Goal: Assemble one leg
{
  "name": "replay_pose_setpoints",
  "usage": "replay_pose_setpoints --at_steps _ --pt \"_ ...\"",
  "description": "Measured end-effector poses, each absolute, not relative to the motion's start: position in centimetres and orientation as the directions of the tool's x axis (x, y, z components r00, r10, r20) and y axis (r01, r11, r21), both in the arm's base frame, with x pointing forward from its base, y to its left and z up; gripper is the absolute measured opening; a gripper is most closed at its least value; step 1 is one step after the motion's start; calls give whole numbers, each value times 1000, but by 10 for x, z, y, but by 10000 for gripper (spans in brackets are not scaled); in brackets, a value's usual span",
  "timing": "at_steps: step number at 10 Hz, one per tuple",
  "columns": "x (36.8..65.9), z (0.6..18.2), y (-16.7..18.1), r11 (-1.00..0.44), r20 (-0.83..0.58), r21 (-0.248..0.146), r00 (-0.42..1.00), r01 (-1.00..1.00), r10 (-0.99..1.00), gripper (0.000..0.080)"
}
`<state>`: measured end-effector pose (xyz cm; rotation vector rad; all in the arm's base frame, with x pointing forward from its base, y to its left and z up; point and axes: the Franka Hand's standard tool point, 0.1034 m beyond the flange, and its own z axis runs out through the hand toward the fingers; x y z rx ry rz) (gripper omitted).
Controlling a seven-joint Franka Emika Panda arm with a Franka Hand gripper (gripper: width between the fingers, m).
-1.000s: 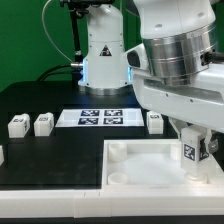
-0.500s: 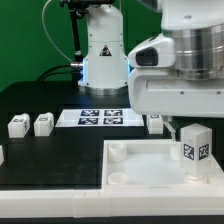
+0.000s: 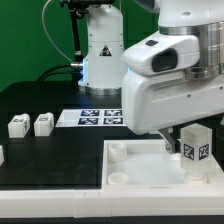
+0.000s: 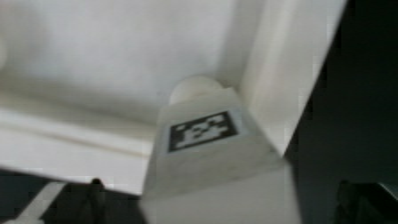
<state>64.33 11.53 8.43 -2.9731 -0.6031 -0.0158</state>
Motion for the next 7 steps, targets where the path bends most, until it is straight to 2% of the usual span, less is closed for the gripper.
replay_pose_setpoints --at_steps 1,3,5,6,7 --pt "646 85 115 -886 52 -96 891 453 450 649" --pt "646 84 116 -898 55 -97 903 430 427 649" --pt "646 84 118 -960 37 -114 967 254 252 388" --pt "646 84 117 -972 31 -114 978 206 204 291" --pt "646 84 115 -990 16 -116 997 76 75 291"
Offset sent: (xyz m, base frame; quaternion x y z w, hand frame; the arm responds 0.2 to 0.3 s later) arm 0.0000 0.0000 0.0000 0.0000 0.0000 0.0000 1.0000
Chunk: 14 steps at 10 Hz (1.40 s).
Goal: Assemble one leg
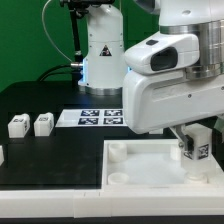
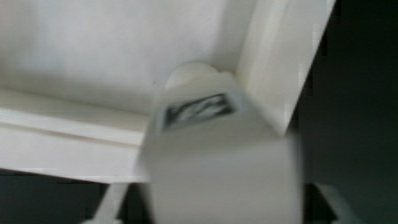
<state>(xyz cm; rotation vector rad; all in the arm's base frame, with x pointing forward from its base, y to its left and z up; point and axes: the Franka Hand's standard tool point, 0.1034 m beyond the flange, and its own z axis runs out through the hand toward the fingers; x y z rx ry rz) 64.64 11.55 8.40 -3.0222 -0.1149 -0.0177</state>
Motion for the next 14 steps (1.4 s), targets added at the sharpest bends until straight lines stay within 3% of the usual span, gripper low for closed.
replay_pose_setpoints --at_steps 4,6,11,13,14 --pt "648 83 108 -820 -58 -106 826 -563 -560 292" --pt "648 81 103 -615 -113 -100 623 -782 -774 292" --pt "642 82 114 44 -149 15 -46 -999 -988 294" --pt "642 81 114 -47 -150 3 46 -999 -988 294" --pt "638 82 117 -225 -150 -9 224 -974 -963 463"
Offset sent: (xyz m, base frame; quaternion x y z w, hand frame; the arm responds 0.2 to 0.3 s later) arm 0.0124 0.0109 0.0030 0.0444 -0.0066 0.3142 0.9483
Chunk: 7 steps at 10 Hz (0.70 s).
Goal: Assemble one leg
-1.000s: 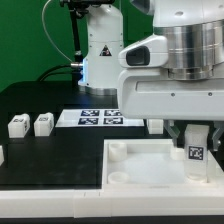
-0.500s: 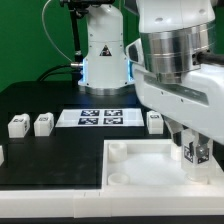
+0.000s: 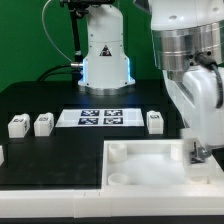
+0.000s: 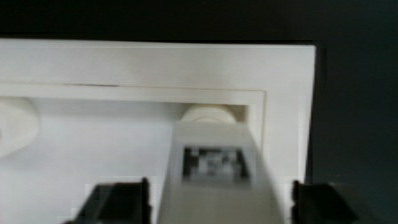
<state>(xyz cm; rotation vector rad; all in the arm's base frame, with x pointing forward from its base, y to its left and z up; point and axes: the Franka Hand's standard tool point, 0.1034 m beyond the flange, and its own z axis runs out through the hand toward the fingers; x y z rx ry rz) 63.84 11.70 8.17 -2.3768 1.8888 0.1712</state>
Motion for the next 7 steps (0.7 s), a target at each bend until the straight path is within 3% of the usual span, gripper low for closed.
replay_pose_setpoints --at_steps 1,2,3,7 --pt "639 84 121 -409 -130 -27 408 -912 -903 583" --pt "639 83 123 -549 -118 -46 551 -834 -826 583" --pt "638 83 122 -631 -114 -58 633 -774 -766 636" --pt "638 80 118 -892 -80 -95 896 -443 -436 649"
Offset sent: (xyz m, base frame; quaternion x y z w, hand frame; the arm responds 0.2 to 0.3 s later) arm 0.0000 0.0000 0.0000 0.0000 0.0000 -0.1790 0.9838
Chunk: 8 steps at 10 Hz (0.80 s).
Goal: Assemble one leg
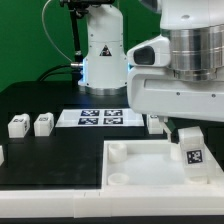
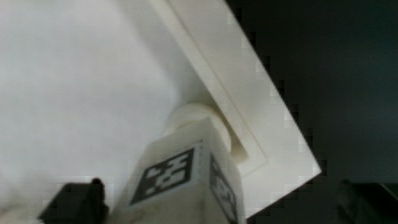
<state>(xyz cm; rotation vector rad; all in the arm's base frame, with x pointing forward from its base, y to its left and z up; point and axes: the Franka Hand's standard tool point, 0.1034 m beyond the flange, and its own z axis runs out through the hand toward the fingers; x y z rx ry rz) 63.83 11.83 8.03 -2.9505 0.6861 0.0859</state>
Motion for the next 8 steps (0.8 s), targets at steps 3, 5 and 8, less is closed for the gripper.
replay_pose_setpoints --at_steps 3,5,8 --pt "644 81 114 -992 -13 -89 996 -92 -91 649" --pt "643 80 116 -977 -25 -95 982 -191 -190 526" --pt "643 79 114 -862 -61 -89 867 -499 -495 294"
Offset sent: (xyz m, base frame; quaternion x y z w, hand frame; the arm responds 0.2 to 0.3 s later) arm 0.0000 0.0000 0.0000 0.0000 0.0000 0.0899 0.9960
